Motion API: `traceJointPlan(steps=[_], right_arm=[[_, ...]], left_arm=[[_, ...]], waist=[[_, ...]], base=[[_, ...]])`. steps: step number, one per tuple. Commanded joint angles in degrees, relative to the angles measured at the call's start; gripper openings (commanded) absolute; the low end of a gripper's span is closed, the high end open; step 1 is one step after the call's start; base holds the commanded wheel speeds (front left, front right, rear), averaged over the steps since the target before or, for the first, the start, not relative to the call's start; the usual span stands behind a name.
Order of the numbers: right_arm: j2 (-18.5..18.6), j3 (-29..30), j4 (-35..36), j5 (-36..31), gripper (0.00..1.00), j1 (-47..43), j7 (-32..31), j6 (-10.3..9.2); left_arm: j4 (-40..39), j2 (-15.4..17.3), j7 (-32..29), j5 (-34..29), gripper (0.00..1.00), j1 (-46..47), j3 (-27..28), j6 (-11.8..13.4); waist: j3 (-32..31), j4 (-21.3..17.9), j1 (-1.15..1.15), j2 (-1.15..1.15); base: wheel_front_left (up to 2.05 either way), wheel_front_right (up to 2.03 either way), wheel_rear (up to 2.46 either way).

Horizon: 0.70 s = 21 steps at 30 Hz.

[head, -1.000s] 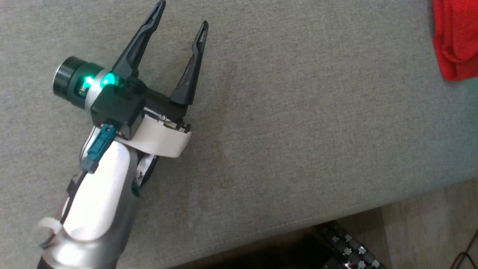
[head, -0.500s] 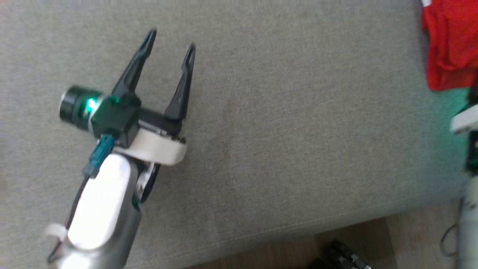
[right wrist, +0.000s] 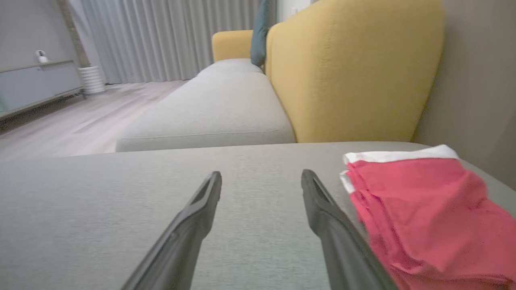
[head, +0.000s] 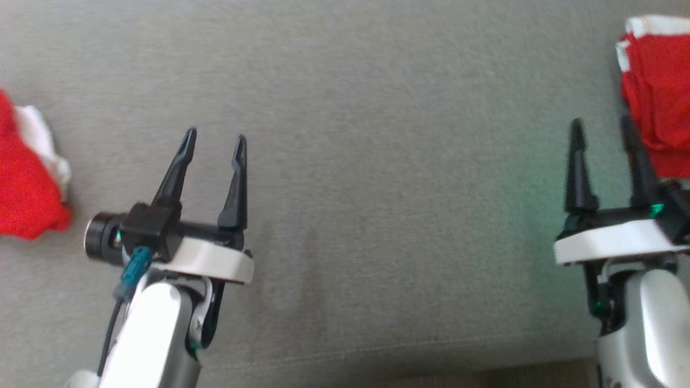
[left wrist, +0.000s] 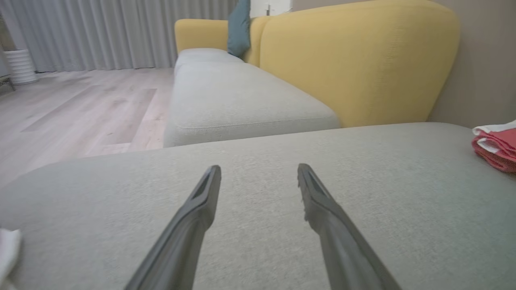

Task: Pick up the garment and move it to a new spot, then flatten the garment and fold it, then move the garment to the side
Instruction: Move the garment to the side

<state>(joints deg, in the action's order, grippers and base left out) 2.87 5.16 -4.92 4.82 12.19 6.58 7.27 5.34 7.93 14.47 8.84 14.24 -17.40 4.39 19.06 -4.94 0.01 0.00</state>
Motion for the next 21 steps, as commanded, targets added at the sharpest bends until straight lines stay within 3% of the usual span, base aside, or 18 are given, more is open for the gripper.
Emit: traceJointPlan(steps=[1, 8, 21], right_arm=[[0.1, -2.1, 2.8, 0.5, 1.0, -0.5, -0.3, 0.22], [0.0, -3.9, 6.2, 2.4, 1.0, -4.8, -2.1, 0.22], [0.0, -3.7, 9.4, 3.3, 1.0, -11.2, -4.7, 0.22]], left_arm=[[-1.6, 0.4, 0.5, 0.4, 1.0, 0.1, 2.5, 0.5], [-0.7, 0.5, 0.5, 1.2, 1.0, -2.8, 3.2, 1.2], [1.0, 0.7, 0.5, 1.8, 1.0, -6.4, 3.2, 2.1]], waist=[[-2.9, 3.0, -0.01, 0.0], [-6.4, 5.7, -0.01, 0.0], [-11.0, 5.3, -0.01, 0.0]], base=[[0.0, 0.0, 0.0], [0.0, 0.0, 0.0], [0.0, 0.0, 0.0]])
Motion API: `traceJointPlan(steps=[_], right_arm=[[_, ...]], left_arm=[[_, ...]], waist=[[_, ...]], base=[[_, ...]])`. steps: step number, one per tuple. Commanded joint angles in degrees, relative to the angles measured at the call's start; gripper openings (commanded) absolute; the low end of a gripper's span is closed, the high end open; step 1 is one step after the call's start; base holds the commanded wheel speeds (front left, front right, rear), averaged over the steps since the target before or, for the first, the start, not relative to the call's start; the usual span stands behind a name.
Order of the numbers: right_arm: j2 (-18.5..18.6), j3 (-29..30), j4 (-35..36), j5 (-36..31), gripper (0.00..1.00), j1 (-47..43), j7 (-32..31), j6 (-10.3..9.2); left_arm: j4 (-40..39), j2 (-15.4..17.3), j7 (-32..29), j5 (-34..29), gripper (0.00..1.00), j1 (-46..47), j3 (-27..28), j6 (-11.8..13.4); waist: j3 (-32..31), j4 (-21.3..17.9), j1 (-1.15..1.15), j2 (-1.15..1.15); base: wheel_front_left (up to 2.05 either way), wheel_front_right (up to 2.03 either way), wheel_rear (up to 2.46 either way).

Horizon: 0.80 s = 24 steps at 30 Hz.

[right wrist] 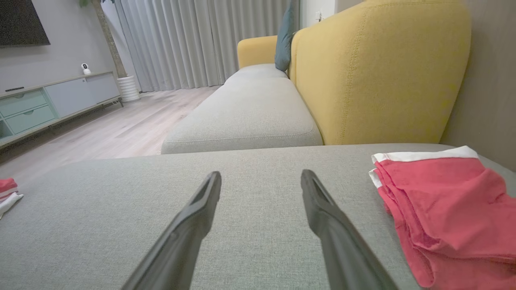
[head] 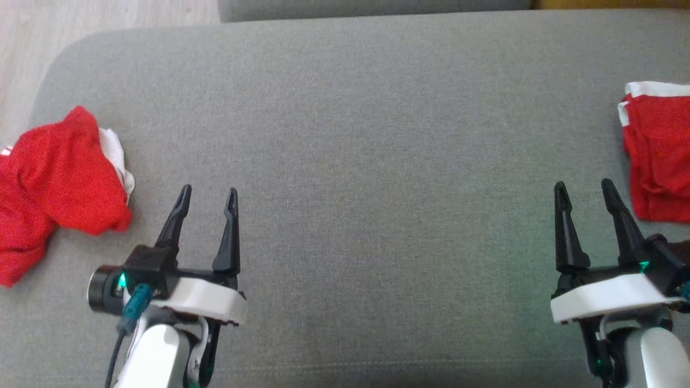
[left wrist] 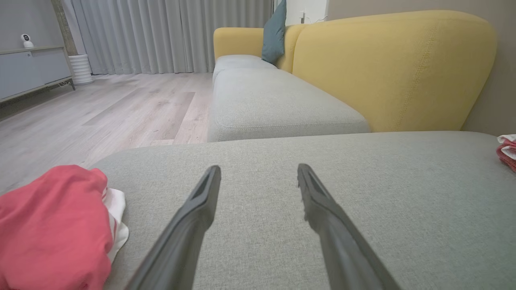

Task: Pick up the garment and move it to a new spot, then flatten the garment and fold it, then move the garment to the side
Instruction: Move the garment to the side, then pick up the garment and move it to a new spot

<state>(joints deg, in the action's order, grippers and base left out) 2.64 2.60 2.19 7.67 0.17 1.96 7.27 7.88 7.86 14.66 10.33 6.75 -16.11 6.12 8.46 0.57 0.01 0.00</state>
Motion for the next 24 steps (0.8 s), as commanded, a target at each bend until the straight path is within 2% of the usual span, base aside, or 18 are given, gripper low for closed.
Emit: traceJointPlan(steps=[1, 24], right_arm=[[0.2, -1.2, 2.4, 0.5, 1.0, 0.5, -0.1, 0.22], [0.2, -1.6, 4.2, 0.9, 1.0, -1.0, -1.7, 0.22]], left_arm=[[-1.5, 0.8, 0.3, 0.3, 1.0, 0.8, 1.9, 0.5], [-1.0, 1.4, 0.0, 1.0, 1.0, -0.2, 0.9, 1.3]], waist=[[-0.8, -0.3, -0.01, 0.0], [-2.6, 0.0, -0.01, 0.0]], base=[[0.0, 0.0, 0.0], [0.0, 0.0, 0.0]])
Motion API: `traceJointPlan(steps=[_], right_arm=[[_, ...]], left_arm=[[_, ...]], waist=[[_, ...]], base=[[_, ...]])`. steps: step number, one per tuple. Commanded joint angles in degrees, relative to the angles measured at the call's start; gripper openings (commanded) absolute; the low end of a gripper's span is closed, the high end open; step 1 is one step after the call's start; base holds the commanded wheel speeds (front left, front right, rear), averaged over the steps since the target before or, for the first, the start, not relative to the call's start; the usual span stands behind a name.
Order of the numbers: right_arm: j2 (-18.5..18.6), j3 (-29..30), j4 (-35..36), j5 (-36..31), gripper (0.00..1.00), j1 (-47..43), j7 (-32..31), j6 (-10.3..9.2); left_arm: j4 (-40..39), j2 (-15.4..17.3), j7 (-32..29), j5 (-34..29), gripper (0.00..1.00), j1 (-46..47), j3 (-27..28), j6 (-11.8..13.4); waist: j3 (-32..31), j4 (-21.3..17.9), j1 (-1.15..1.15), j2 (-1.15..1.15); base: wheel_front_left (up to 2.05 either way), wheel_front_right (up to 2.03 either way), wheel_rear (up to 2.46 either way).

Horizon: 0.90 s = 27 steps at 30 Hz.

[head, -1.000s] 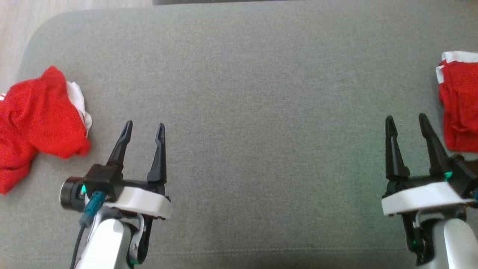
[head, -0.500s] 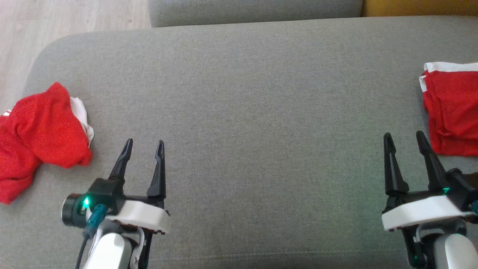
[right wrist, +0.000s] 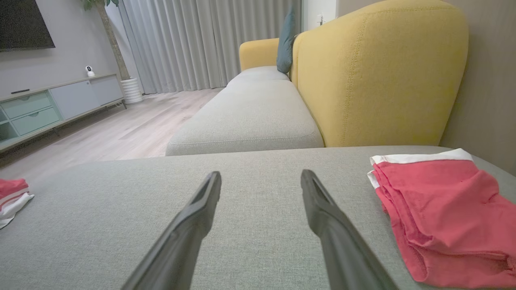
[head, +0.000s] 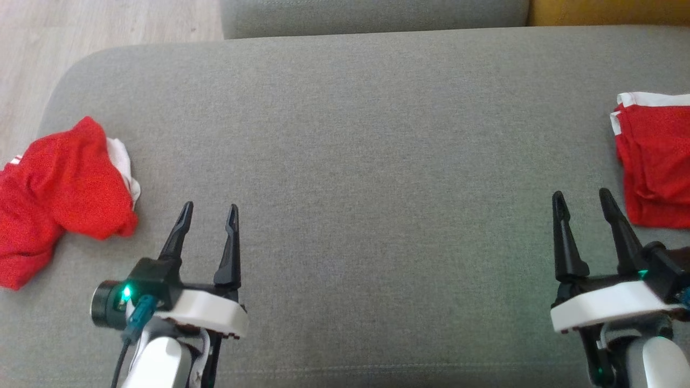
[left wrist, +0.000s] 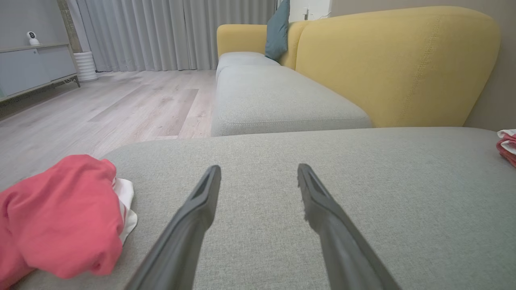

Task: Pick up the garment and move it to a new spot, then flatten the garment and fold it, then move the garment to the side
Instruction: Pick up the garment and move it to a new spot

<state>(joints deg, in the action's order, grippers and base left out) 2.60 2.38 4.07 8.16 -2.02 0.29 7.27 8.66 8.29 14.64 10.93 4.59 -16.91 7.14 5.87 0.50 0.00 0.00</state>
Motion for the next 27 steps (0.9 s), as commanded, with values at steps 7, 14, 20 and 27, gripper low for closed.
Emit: traceJointPlan(steps=[7, 14, 20, 27], right_arm=[[0.3, -0.7, 3.3, 0.2, 1.0, 1.1, -0.4, 0.22], [0.3, -0.9, 5.2, -0.6, 1.0, 1.9, -1.7, 0.22], [0.3, -1.5, 6.6, -1.5, 1.0, 2.4, -3.2, 0.22], [0.3, -2.2, 8.3, -3.1, 1.0, 3.0, -5.1, 0.22]], left_arm=[[-2.0, 0.9, 0.2, 0.3, 1.0, 3.5, 1.4, 0.2], [-1.7, 0.4, 0.3, 0.8, 1.0, 6.0, 1.6, -1.2], [-1.5, -0.7, 0.3, 0.7, 1.0, 7.5, 2.5, -2.0], [-1.8, -1.7, 0.4, 0.2, 1.0, 7.7, 4.3, -2.5]], waist=[[0.8, 2.8, 0.0, 0.0], [1.7, 9.5, 0.0, 0.0], [1.8, 16.1, 0.0, 0.0], [2.0, 21.4, 0.0, 0.0]], base=[[0.0, 0.0, 0.0], [0.0, 0.0, 0.0], [0.0, 0.0, 0.0], [0.0, 0.0, 0.0]])
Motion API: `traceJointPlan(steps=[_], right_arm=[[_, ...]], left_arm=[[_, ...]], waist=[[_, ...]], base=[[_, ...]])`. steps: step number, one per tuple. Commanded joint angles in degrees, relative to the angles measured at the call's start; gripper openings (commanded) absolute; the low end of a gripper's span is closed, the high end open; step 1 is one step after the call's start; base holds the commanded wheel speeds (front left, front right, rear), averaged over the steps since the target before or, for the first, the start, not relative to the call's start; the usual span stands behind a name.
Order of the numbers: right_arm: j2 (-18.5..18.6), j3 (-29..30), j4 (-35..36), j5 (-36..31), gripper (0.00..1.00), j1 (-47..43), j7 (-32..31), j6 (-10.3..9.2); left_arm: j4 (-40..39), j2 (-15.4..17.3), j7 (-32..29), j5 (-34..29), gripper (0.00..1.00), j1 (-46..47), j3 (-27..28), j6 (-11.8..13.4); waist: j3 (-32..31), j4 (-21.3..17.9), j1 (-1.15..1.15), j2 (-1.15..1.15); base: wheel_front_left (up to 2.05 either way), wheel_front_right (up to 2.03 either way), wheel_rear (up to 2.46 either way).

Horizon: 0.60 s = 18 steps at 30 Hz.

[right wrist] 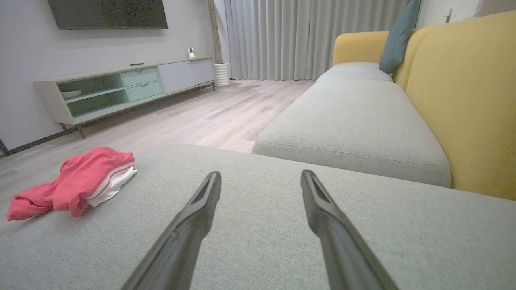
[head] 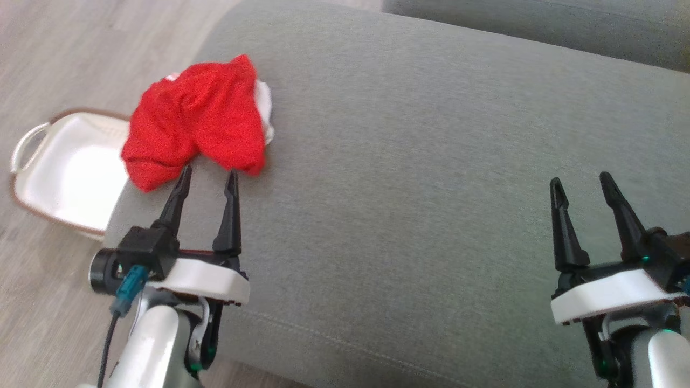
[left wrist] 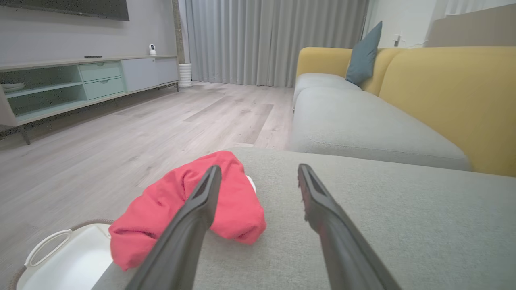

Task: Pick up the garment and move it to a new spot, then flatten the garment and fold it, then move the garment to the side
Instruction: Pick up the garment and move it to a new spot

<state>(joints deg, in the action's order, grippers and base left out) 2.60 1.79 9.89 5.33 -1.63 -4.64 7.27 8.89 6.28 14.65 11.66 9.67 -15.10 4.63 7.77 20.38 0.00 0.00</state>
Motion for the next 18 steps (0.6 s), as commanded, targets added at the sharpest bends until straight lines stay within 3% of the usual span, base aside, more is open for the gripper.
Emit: traceJointPlan(steps=[1, 10, 18], right_arm=[[0.3, -1.6, 2.6, -0.4, 1.0, 2.6, -0.3, 0.22], [0.3, -2.1, 3.8, 0.0, 1.0, 3.2, -1.3, 0.22], [0.7, -2.3, 7.0, -2.5, 1.0, 4.7, -4.7, 0.22]], left_arm=[[-2.0, 0.2, 0.3, -0.6, 1.0, 2.5, 2.8, -0.1], [-2.0, -0.9, 0.3, -1.4, 1.0, 1.9, 5.3, -0.5], [2.0, -2.0, 0.3, 0.2, 1.0, 6.6, 7.0, -1.0]], waist=[[0.1, 2.0, 0.0, 0.0], [1.3, 2.8, 0.0, 0.0], [7.4, 1.4, 0.0, 0.0]], base=[[0.0, 0.0, 0.0], [0.0, 0.0, 0.0], [0.0, 0.0, 0.0]])
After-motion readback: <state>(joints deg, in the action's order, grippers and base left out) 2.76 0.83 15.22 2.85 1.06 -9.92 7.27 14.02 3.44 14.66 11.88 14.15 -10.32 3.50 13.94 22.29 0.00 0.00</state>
